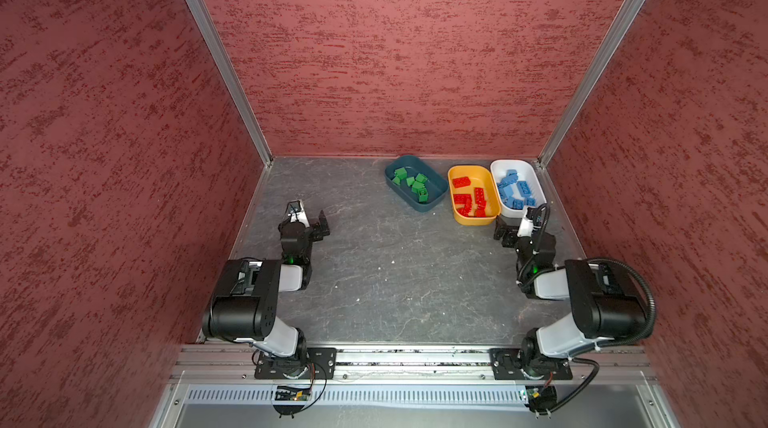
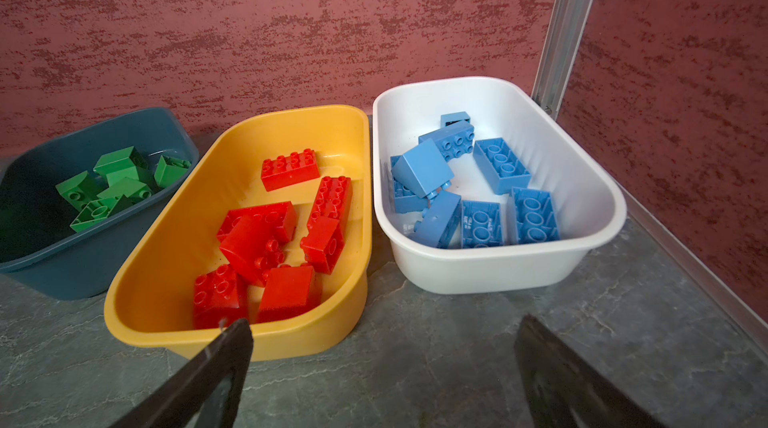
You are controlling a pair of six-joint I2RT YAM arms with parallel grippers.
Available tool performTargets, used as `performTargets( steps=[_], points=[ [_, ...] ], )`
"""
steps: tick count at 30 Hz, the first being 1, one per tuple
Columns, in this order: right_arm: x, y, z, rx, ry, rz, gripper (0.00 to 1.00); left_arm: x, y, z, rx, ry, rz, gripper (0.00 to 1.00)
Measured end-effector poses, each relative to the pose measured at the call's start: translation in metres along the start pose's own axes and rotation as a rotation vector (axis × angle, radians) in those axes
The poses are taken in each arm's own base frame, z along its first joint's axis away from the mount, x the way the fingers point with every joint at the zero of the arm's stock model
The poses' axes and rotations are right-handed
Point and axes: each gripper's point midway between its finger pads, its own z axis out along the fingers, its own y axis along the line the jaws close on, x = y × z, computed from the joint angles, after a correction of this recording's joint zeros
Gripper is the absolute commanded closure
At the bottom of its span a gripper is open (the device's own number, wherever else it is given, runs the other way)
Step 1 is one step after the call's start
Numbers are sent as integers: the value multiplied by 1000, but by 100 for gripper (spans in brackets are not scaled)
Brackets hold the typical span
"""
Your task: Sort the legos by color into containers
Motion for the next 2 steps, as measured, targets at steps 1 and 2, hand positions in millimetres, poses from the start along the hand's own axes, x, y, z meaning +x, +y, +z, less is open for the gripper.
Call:
performTargets(
  steps=[1, 2],
  points=[
    [0, 0, 0, 1, 0, 0, 1, 0, 0, 0, 0, 0, 0, 1],
    [0, 0, 0, 2, -1, 0, 1, 0, 0, 0, 0, 0, 0, 1]
  ],
)
